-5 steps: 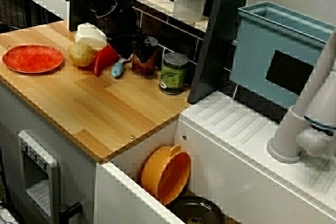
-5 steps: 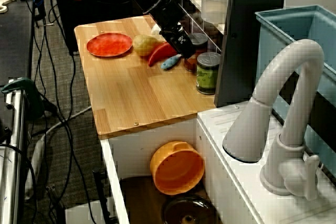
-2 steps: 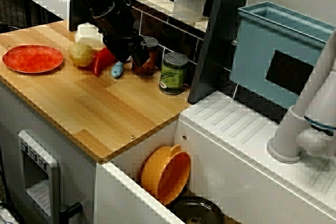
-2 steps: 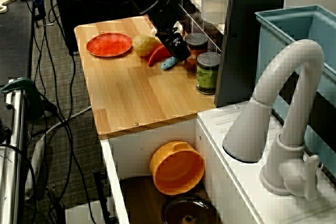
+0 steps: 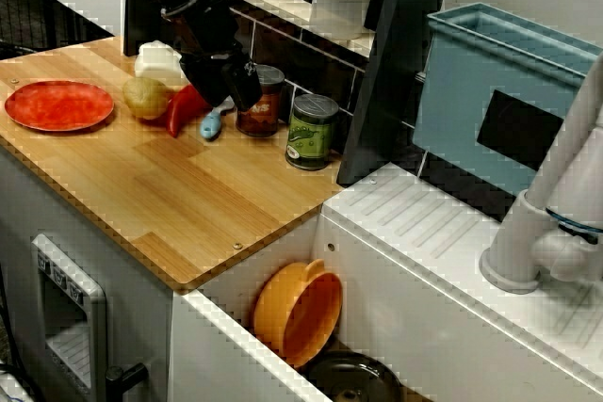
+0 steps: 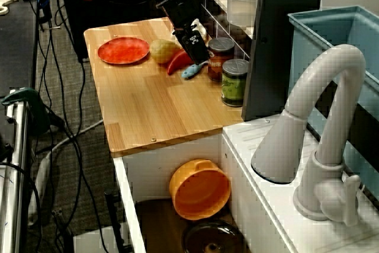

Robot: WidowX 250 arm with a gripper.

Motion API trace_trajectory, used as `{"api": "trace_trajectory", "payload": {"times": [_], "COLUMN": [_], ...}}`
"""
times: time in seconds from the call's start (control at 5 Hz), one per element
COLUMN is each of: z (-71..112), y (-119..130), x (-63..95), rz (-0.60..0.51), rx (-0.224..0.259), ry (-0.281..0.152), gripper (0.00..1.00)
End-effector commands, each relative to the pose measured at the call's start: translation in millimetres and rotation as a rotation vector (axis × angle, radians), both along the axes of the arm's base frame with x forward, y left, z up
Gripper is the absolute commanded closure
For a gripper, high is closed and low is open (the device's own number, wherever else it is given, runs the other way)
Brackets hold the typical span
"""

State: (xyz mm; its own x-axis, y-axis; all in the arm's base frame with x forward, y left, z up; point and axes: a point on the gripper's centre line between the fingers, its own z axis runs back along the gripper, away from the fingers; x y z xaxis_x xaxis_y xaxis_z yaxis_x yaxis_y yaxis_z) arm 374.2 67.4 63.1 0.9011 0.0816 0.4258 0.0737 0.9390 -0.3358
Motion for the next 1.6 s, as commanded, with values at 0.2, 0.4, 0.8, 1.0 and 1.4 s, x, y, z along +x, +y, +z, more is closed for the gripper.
{"api": "trace_trajectory", "payload": {"times": [0.2,0.4,0.8,1.0,1.4], "z": [33.7,38.1,44.4,50.8,57.4], "y": [6,6,8,10,13], "x": [-10.0,-13.4,-31.3,-42.3,-58.7], "rz": [-0.146,-0.2,-0.241,-0.215,-0.118], "rx": [0.082,0.087,0.111,0.114,0.096], "ry": [0.041,0.073,0.109,0.128,0.178], "gripper": [0.0,0.0,0.0,0.0,0.0]}}
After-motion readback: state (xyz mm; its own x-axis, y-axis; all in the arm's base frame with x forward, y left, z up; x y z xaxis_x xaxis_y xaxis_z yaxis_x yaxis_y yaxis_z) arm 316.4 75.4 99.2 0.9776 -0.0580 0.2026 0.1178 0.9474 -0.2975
